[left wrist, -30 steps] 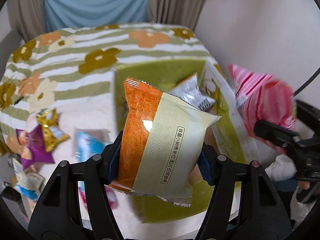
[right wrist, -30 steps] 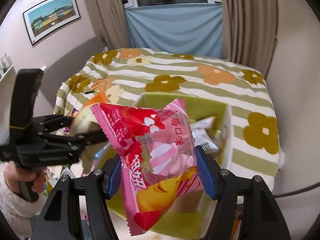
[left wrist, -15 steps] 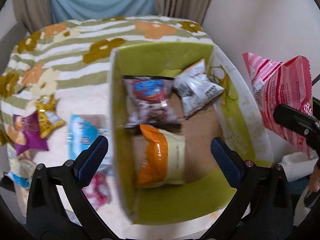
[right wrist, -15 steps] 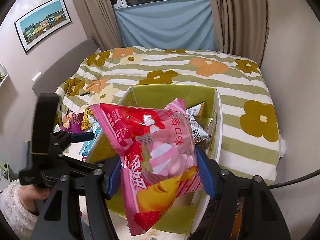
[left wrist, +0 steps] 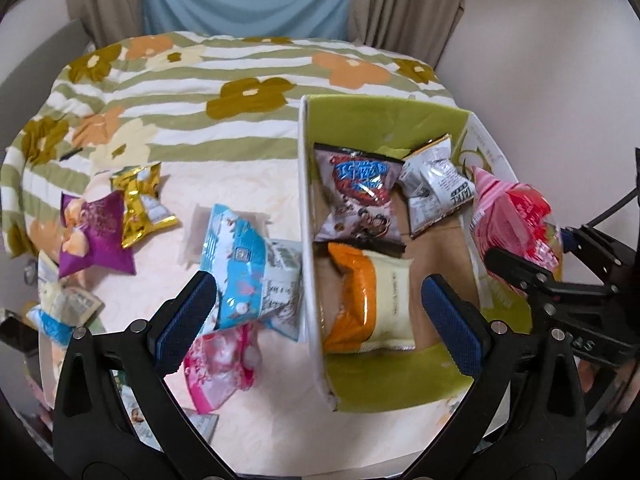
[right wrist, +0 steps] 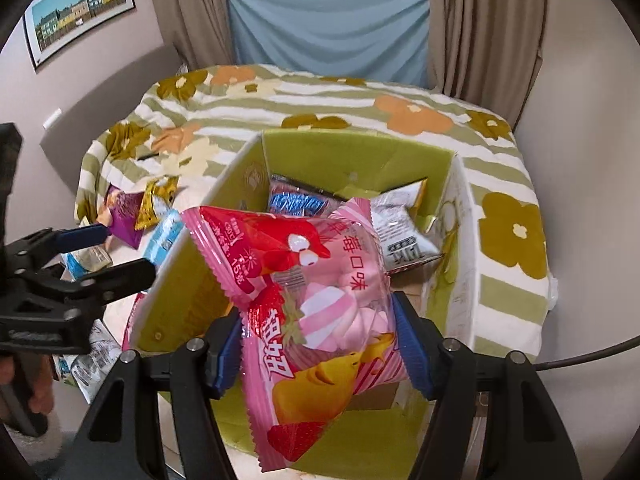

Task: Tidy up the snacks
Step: 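Release the pink packet into the box with the right tool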

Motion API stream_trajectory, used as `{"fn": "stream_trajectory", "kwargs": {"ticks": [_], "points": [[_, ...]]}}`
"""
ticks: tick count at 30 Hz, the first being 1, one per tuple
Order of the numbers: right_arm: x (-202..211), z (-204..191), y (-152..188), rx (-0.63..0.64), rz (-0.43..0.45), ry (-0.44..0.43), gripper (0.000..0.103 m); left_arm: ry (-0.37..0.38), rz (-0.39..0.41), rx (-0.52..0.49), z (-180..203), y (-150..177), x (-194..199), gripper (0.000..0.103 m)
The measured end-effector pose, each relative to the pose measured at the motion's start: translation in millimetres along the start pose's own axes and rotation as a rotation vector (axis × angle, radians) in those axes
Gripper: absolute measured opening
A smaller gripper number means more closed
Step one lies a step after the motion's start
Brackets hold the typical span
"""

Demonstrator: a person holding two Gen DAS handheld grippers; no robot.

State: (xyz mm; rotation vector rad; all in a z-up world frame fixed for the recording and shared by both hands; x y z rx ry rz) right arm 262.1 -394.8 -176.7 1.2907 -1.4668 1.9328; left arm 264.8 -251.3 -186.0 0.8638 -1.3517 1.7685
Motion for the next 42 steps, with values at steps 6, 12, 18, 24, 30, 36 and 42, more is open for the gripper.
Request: {"fn": "stream_trajectory", "kwargs": {"ticks": [6,12,18,24,30,36,42], "points": [[-13,6,9,-0.034,-0.022,0.021,0.066,-0.017,-0.018,0.000,-6,7,-2,0.102],[-7,7,16,-0.075,0.000,0.026,0.094,-0.028,-0.019,-0.018,-7,15,4,0.102],[14,-4,7,-0.068,0.079,0.014,0.102,-0.032,0.008,0.005,-19,14,24,0.102],[34,-22,-9,-0.035,0.107,-0.010,0.102,-0.068,0.025,0.047,-43,16,52,0.102],[55,-48,-21,0.045,0.115,-0.022,0.102,-0.122,0.078,0.125,-96,18,97,0.102],[80,-89,-29,0.033,0.167,-0.035,0.102,-0.160,0.101,0.159,-166,22,126,0.102],[77,-153,-32,-0.016,0.157,-0.089,0.102,-0.176,0.084,0.157,-232,31,133,0.102]]}}
Point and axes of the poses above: each gripper's, at about its wrist camera, not at the fingertips, and x roughly against the way its jaws point, z to its right, y to its underside, the point moved 8 cm from there along -x, roughly the way its jaws point, and after that the axes turned 11 degrees about x, right-handed, at the moved point
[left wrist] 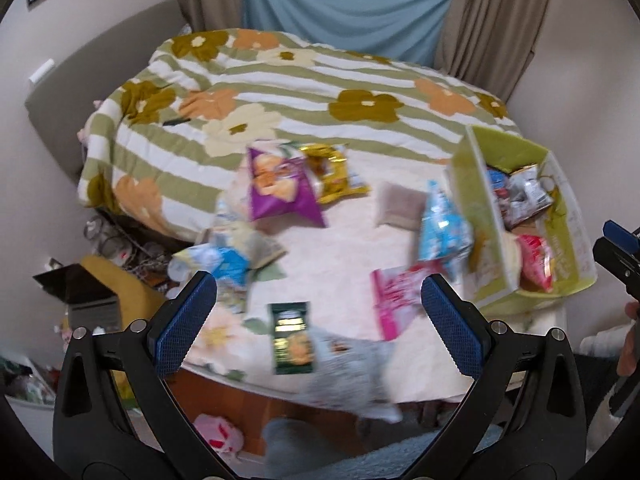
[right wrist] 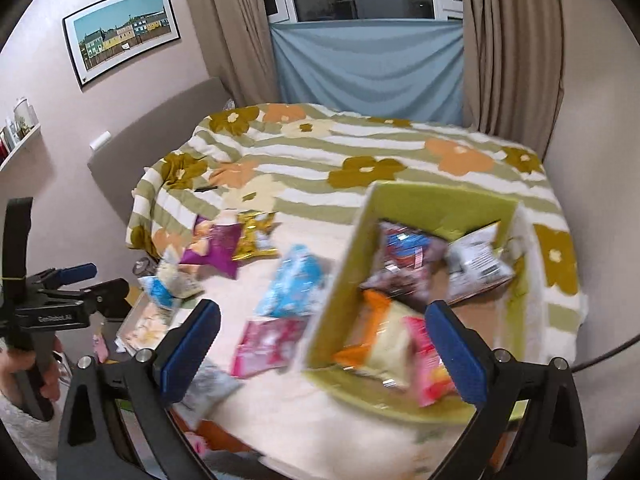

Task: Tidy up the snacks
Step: 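Release the pink packet into the box with the right tool, then grasp the grey printed snack bag with the right tool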

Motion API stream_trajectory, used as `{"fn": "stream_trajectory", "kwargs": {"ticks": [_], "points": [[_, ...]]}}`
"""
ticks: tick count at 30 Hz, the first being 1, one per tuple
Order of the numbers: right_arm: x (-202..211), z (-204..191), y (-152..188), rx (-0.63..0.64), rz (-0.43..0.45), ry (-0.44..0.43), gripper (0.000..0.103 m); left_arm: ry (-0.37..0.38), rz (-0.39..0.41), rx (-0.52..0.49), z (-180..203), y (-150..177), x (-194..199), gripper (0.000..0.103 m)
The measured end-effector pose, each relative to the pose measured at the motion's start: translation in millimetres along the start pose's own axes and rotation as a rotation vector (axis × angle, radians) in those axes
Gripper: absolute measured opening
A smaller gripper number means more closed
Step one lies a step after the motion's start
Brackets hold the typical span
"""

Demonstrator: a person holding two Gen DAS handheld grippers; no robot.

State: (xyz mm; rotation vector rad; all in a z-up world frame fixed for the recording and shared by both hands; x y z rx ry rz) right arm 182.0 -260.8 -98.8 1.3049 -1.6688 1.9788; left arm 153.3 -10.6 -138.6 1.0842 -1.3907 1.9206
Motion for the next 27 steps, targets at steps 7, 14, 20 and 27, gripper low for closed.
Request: {"fn": "stream_trajectory", "kwargs": {"ticks": [7,14,20,27], "points": [[-39,-73,20,-0.067,-0.108,-0.009,0.102,0.018,-0.092,-0.027,-67,14,-28,0.102],[-94,-129,61,-0.193,-0.273,-0.020,0.102,0.097,-0.247,-0.047,-104,46,-76,0.102],[-132,-154,97,-0.348,-0.400,-0.035,0.102,0.137,-0.343,-0.090,-110,71,-111,0.101],[-163,-165,125,-0.427,-0.501,-0.063,0.102,0.162,-0.394,-0.103,-108,84,-134,0.101]]}}
Point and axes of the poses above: each gripper's, at about its wrist camera, not at the fingertips, and x roughly against the way its jaws point, z to its right, y to its underside, the point moved 8 cm from there along -x, roughly the way its jaws point, and after that the axes turned 11 degrees about x, right-handed, at the moved point
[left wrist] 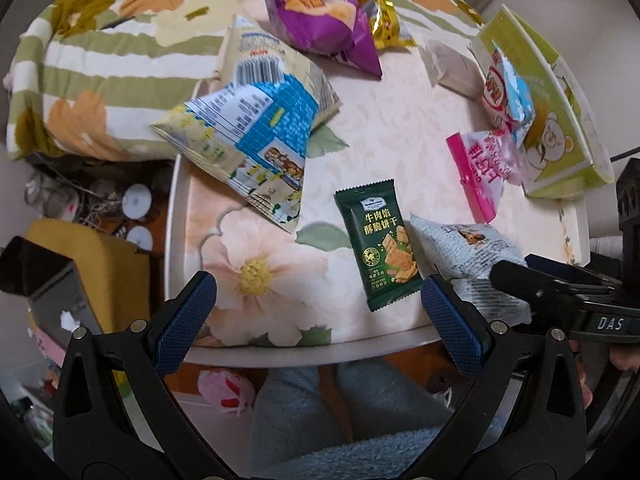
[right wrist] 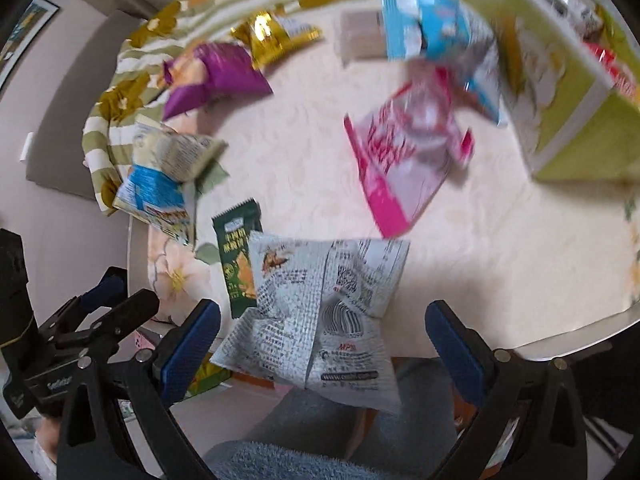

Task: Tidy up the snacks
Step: 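Grasp the grey printed snack bag with the right tool, then grasp the green cracker packet with the left tool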

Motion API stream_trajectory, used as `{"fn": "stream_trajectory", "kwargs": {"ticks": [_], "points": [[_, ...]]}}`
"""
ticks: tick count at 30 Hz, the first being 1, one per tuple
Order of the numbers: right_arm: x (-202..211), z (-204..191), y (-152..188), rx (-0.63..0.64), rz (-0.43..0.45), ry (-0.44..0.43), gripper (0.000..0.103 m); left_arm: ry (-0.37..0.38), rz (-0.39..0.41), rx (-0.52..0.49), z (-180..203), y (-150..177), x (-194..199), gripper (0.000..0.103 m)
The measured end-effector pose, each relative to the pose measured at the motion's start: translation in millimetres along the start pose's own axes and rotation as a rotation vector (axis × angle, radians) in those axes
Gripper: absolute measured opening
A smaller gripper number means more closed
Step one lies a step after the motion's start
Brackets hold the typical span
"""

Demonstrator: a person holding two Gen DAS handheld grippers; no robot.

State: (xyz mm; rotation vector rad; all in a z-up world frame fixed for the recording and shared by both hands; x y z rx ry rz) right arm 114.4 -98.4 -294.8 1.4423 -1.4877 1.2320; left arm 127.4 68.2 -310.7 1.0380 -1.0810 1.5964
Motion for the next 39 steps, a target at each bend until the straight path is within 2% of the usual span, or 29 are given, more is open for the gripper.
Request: {"fn": "stream_trajectory", "kwargs": {"ticks": [7,9,18,25,31,36,39], "points": [[-28,5,3,-0.022,-0.064,-0.046,0.101,-0.008,-0.031,-0.005,8,3,-19,0.098],[-31,4,2,-0.020,-0.062,-0.075,0.085,-0.016,-0.040,-0.006,10,2,-24,0.097],[-21,23,-6,0.020,-0.046,-0.099,0.067,-0.048,-0.049,-0.012,31,2,-41,0.090],[-17,35,-9,0.024,-0.040,-0.120,0.065,-0.100,-0.050,-0.013,49,2,-59,0.072],[-14,42,-12,0.049,-0.041,-0.126,0.065,-0.152,-0.047,-0.003,57,2,-70,0.065],[-13,45,-16,0.080,-0.037,-0.120,0.065,-0.214,-0.026,-0.031,66,1,-75,0.043],[-13,45,-17,0.089,-0.042,-0.125,0.065,-0.213,-0.028,-0.035,72,-1,-74,0.041]]}}
Point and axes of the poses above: each gripper's, at about its wrist camera, not at the fingertips, and x roughly against the way its jaws point, z to its right, y to its underside, the point moved 8 cm from there along -x, roughly the way its jaws point, and after that the axes turned 11 degrees about x, right-handed, at the moved point
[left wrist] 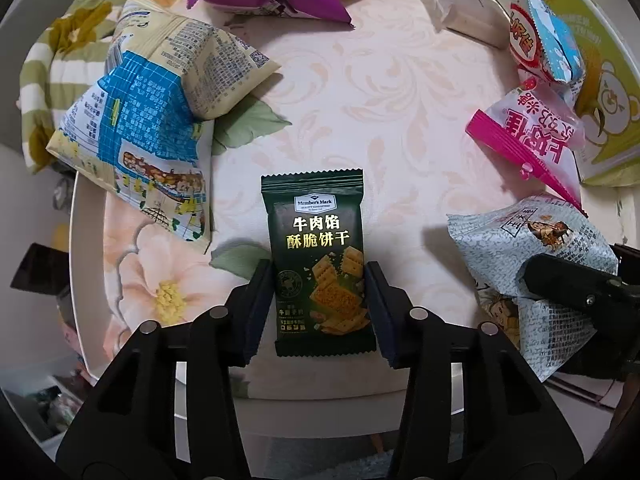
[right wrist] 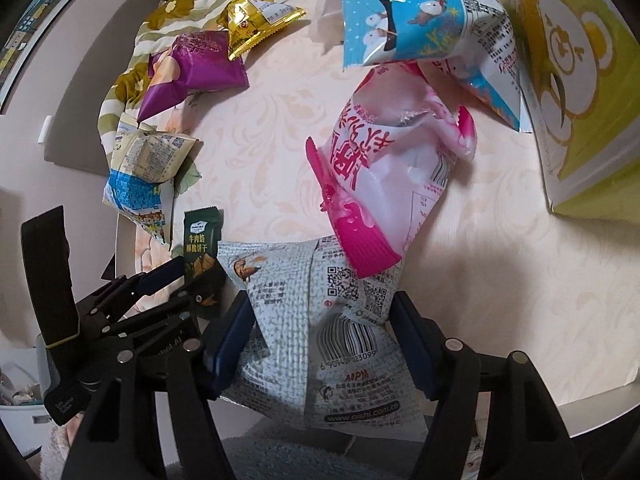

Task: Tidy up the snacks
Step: 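Grasp the green cracker packet with the left tool, then carry the green packet with the left tool while the right tool carries the grey bag to the box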

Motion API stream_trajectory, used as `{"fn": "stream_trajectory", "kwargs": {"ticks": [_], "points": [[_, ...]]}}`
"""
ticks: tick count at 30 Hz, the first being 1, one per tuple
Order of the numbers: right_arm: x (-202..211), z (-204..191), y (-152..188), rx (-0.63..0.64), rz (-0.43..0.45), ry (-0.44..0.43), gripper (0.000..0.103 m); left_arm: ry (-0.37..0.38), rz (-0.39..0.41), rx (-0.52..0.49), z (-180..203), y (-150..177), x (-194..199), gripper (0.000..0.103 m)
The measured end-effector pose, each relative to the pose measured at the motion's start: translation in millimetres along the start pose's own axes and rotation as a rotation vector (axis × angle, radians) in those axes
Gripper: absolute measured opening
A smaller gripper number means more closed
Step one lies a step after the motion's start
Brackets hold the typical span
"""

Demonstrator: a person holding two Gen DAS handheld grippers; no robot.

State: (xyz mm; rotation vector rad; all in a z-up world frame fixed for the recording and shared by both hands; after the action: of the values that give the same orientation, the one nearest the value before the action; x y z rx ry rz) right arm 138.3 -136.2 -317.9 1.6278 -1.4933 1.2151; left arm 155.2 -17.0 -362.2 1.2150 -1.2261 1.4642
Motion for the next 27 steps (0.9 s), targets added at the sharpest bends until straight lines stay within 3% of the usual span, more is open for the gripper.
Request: {"fn": "stream_trajectory", "kwargs": {"ticks": [11,27], "points": [[-3,-11,-2,0.039,0.004,-0.005,0.063,0.059,0.014,0.000,-20,-7,17,0.040],[15,-41,-8,0.017,0.090,-0.049,0.056,0.115,0.113,-0.007,-40,-10,86,0.040]]}}
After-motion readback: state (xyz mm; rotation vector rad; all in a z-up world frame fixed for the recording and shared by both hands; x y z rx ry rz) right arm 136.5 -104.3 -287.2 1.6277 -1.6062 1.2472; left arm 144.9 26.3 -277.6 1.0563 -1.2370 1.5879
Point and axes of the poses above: each gripper's, at about its wrist camera, not at the fingertips, and x roughly against the way its jaws point, z to its right, y to its underside, the point moved 8 cm from there along -x, roughly the way its jaws point, and after that the axes turned 11 degrees about x, right-handed, at the moved point
